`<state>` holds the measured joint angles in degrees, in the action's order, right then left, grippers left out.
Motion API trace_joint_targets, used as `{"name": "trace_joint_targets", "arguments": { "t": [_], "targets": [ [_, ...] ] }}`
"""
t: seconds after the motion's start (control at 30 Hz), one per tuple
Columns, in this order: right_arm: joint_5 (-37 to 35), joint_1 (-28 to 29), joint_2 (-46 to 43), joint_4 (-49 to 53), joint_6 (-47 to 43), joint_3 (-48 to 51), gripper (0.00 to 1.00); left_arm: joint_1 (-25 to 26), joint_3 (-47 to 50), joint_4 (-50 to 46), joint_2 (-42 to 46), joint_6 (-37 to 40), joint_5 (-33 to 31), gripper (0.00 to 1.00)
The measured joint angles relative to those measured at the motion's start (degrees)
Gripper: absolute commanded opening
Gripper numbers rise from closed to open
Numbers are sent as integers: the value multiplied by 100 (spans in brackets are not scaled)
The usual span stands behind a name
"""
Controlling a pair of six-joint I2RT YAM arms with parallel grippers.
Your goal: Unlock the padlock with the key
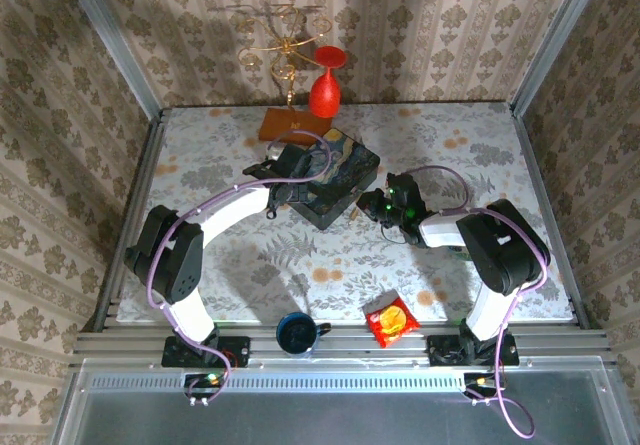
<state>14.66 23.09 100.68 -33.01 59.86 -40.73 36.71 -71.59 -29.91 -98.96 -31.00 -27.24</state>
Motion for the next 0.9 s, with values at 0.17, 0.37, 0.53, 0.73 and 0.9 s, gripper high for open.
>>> {"name": "trace_joint_targets", "arguments": {
  "t": [0.17,0.37,0.53,0.73,0.9],
  "targets": [
    [-74,-2,0,11,-2,-17,0,-4,11,15,0,-26,0,100],
    [-94,-33,0,13,0,-35,0,-4,26,55,0,-31,17,98],
    [-157,-66,0,-7,39,-57,0,-4,31,72,0,-48,39,98],
    [-328,-81,11,-63,103,-85,0,-4,35,79,0,-55,42,98],
    [-459,-149,11,-114,160,-122,0,-4,37,74,0,-72,42,98]
  ]
}}
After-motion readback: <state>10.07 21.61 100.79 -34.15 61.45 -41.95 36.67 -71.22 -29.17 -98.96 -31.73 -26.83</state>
